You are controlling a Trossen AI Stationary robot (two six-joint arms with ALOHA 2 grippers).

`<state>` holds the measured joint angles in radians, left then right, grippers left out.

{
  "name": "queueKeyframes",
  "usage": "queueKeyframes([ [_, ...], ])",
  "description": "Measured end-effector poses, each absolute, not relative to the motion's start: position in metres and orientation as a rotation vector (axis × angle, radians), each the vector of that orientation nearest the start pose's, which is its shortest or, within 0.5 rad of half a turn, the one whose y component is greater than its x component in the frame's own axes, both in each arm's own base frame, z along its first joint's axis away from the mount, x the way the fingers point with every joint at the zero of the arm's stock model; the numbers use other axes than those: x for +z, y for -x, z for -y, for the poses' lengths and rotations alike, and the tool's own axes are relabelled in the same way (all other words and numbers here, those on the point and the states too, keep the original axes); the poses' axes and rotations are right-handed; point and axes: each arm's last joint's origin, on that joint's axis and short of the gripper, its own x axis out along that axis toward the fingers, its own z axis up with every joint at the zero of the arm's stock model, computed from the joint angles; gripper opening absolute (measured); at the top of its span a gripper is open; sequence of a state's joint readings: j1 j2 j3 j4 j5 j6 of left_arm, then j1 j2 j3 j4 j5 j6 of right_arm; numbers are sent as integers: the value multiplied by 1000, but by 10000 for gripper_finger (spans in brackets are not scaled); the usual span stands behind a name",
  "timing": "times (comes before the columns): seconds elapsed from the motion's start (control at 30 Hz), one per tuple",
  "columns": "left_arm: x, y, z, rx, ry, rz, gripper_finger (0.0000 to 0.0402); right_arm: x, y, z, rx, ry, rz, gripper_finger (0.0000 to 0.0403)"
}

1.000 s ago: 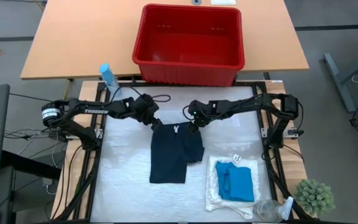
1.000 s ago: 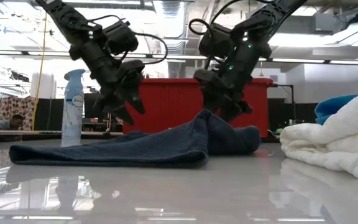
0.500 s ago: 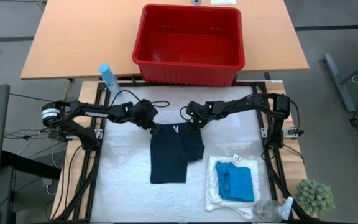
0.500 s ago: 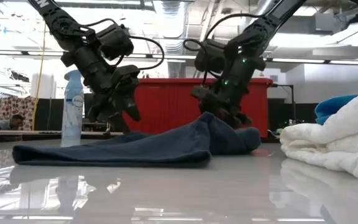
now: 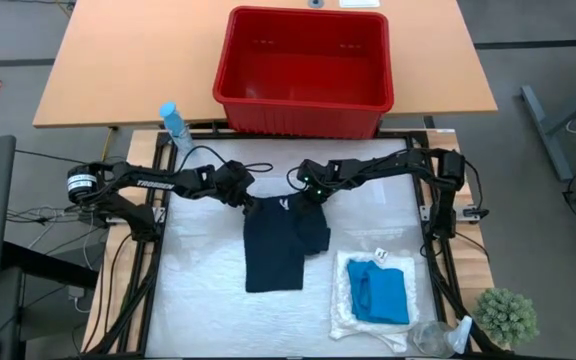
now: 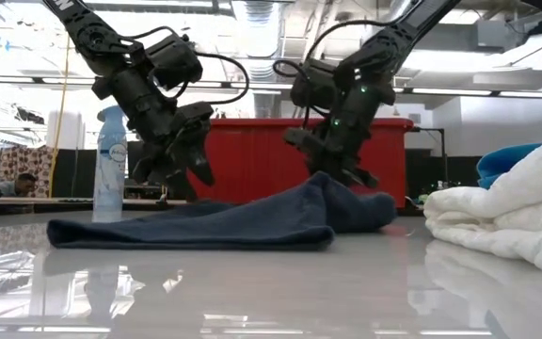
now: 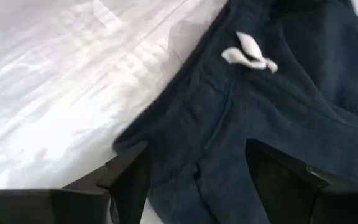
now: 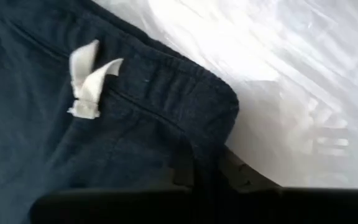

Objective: Fold laundry
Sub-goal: Fold the dark blue shorts

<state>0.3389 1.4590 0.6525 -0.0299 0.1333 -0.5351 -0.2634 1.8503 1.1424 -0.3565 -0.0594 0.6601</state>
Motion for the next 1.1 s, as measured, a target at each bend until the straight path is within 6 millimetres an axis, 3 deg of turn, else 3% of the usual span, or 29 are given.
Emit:
queueKeyframes([
  [0.63, 158, -252, -88, 550, 682, -736, 247, 209, -374, 100, -564, -713, -906, 44],
  [0.8, 164, -259, -87, 465, 703, -655, 244, 220, -379, 102, -545, -692, -875, 45],
  [1.1, 124, -273, -84, 439, 730, -775, 179, 226, -383, 103, -546, -712, -838, 45],
])
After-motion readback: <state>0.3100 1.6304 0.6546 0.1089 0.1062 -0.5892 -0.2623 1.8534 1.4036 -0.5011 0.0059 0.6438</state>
